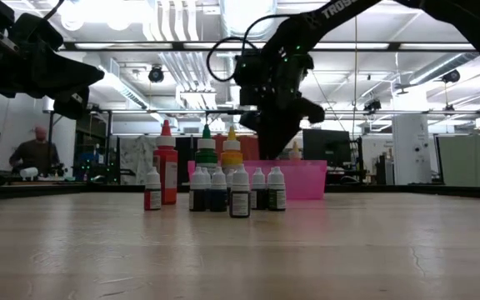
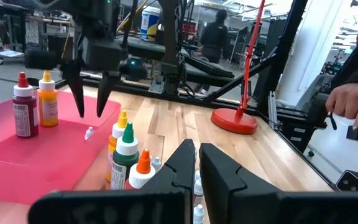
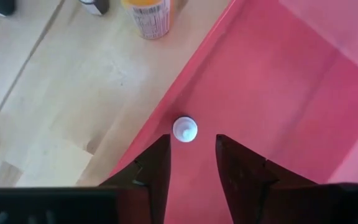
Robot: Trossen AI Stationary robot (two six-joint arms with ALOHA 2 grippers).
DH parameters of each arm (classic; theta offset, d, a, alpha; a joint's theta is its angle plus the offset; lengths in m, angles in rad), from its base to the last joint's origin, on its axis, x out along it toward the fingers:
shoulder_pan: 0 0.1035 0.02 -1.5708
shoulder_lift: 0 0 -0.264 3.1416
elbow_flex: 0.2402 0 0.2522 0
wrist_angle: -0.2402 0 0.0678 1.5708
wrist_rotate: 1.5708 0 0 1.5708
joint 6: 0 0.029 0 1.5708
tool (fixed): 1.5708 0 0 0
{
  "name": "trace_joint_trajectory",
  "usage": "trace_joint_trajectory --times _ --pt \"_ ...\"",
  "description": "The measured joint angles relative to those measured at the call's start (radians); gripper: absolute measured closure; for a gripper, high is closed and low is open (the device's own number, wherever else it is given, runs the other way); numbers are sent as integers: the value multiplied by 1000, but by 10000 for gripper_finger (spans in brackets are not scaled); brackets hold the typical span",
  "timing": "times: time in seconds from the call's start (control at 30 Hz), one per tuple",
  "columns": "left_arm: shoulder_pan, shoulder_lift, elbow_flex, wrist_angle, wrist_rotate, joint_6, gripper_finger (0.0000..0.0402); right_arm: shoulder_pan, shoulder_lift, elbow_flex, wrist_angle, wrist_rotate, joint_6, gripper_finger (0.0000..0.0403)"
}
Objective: Pick & Place food coloring
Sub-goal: Put the small green food coloring bottle into the pink bin
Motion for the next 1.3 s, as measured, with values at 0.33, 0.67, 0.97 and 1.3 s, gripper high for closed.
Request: trace_joint_trajectory --times 0.33,0.67,0.97,1.3 --pt "0 0 0 0 0 0 402 30 -124 -5 -46 -1 74 282" --pt "0 0 0 0 0 0 402 109 -196 -17 -53 -4 288 273" --pt "0 0 0 0 0 0 402 191 -204 -27 -91 -4 325 280" --pt "0 0 0 0 0 0 402 292 -204 -52 -91 -4 378 273"
